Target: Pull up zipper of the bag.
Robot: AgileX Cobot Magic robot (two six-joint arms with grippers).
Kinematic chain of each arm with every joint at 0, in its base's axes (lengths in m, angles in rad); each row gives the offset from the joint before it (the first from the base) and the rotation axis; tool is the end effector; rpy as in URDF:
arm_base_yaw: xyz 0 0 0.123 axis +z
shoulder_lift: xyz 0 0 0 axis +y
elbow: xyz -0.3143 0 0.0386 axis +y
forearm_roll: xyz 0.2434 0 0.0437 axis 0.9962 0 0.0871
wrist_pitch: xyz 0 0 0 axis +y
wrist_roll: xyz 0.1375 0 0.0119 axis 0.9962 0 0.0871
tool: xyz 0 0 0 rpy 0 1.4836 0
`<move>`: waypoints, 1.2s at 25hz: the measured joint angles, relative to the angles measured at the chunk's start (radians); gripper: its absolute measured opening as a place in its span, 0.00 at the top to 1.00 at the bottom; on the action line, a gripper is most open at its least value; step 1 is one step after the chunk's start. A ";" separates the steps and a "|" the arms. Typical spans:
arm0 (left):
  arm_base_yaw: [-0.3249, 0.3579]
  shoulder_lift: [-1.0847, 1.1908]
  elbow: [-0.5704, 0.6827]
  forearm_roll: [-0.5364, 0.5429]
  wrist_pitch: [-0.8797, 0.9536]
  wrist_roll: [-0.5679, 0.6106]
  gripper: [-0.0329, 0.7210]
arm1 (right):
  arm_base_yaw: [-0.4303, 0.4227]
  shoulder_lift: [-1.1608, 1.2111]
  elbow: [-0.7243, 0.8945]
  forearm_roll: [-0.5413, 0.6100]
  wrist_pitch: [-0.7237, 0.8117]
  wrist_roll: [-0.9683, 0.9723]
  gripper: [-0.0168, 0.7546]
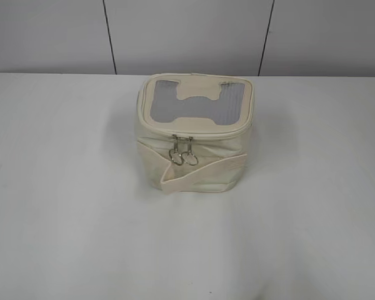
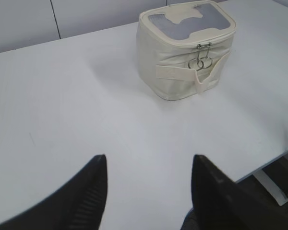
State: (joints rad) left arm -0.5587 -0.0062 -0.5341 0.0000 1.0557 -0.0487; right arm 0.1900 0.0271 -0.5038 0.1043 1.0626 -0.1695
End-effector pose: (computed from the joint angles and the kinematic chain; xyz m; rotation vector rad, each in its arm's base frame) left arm -0.0024 0.0015 0.2649 0.5096 1.9550 -0.3884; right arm 0.0014 0.0131 0.2551 -0.3731 2.0339 0.1381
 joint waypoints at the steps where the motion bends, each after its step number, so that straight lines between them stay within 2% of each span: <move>1: 0.000 0.000 0.000 0.000 0.000 0.000 0.39 | 0.000 0.000 0.000 -0.001 -0.001 0.000 0.28; 9: 0.000 0.000 0.001 0.000 -0.001 0.000 0.39 | 0.000 -0.002 0.000 -0.002 -0.009 0.000 0.28; 11: 0.017 0.000 0.001 0.000 -0.001 0.000 0.39 | -0.001 -0.002 0.000 -0.002 -0.009 0.000 0.28; 13: 0.082 0.000 0.001 0.000 -0.001 0.000 0.39 | -0.008 -0.002 0.000 -0.002 -0.009 0.000 0.28; 18: 0.356 0.000 0.002 0.000 -0.002 0.000 0.39 | -0.062 -0.034 0.000 -0.002 -0.011 0.000 0.28; 20: 0.431 0.000 0.002 0.000 -0.002 0.000 0.39 | -0.075 -0.034 0.000 -0.001 -0.011 0.001 0.28; 23: 0.472 0.000 0.002 0.005 -0.002 0.000 0.39 | -0.078 -0.034 0.000 0.001 -0.011 0.001 0.28; 30: 0.476 0.000 0.002 0.000 -0.002 0.000 0.39 | -0.078 -0.034 0.000 0.002 -0.011 0.002 0.28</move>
State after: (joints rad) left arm -0.0828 -0.0062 -0.5321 0.0000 1.0536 -0.0487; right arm 0.1116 -0.0068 -0.5038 0.1061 1.0521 -0.1672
